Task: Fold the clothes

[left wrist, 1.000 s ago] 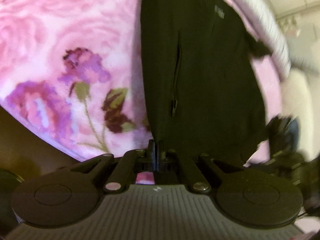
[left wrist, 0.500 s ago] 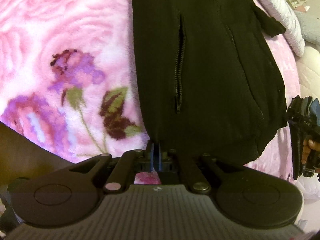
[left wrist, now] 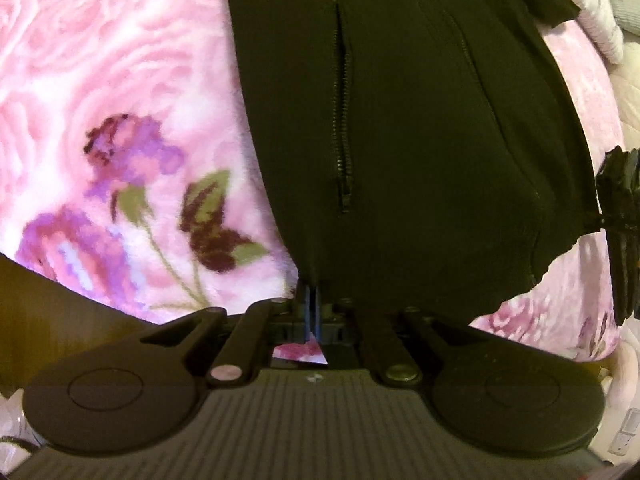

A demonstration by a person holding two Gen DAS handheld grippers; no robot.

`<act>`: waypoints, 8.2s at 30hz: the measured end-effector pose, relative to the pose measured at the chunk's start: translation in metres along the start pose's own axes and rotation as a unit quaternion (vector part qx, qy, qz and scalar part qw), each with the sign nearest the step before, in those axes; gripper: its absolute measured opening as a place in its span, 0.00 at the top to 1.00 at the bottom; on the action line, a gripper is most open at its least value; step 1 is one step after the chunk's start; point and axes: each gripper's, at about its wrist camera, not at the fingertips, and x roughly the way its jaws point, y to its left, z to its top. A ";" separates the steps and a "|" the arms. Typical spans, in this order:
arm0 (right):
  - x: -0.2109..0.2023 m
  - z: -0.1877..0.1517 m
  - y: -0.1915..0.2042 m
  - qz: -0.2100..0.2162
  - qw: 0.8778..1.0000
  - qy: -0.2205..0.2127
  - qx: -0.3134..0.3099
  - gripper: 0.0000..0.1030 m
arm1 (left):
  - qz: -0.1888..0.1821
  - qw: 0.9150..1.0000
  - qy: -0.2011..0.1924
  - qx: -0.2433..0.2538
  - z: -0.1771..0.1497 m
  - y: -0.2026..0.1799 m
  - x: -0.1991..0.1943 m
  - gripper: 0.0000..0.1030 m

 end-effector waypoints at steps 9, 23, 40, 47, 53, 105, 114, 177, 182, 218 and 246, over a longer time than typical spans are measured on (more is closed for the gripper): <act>-0.074 0.035 0.081 -0.032 0.991 -0.091 -0.087 0.59 | 0.031 0.997 -0.066 -0.007 0.001 0.057 -0.088 0.78; -0.042 0.072 0.425 0.010 0.973 -0.102 -0.206 0.46 | 0.152 0.960 -0.234 -0.007 0.160 0.361 -0.211 0.50; -0.017 0.117 0.580 -0.021 0.972 -0.068 -0.224 0.39 | 0.071 0.973 -0.209 0.072 0.245 0.459 -0.204 0.93; -0.022 0.114 0.566 -0.036 0.977 -0.072 -0.200 0.34 | 0.080 0.988 -0.131 -0.034 0.196 0.481 -0.184 0.89; -0.026 0.103 0.553 -0.044 0.980 -0.069 -0.181 0.29 | 0.117 0.986 -0.108 -0.046 0.197 0.490 -0.174 0.68; -0.020 0.331 -0.165 -0.048 0.969 -0.224 0.093 0.22 | 0.066 0.965 -0.158 0.197 0.250 -0.185 0.026 0.35; 0.095 0.388 -0.197 0.048 0.961 -0.192 0.191 0.42 | 0.142 0.973 -0.162 0.082 0.194 -0.181 0.029 0.35; 0.074 0.240 -0.215 -0.226 0.728 -0.111 -0.638 0.32 | 0.096 0.970 -0.099 0.203 0.243 -0.285 0.099 0.31; 0.056 0.279 -0.204 -0.187 0.777 -0.010 -0.601 0.96 | 0.096 0.964 -0.102 0.226 0.245 -0.297 0.097 0.31; -0.008 0.281 -0.319 -0.014 0.952 -0.187 0.242 0.93 | 0.111 0.962 -0.081 0.236 0.242 -0.307 0.092 0.27; 0.112 0.357 -0.067 0.063 0.974 -0.119 -0.181 0.85 | 0.120 0.973 -0.131 0.149 0.217 -0.230 0.050 0.24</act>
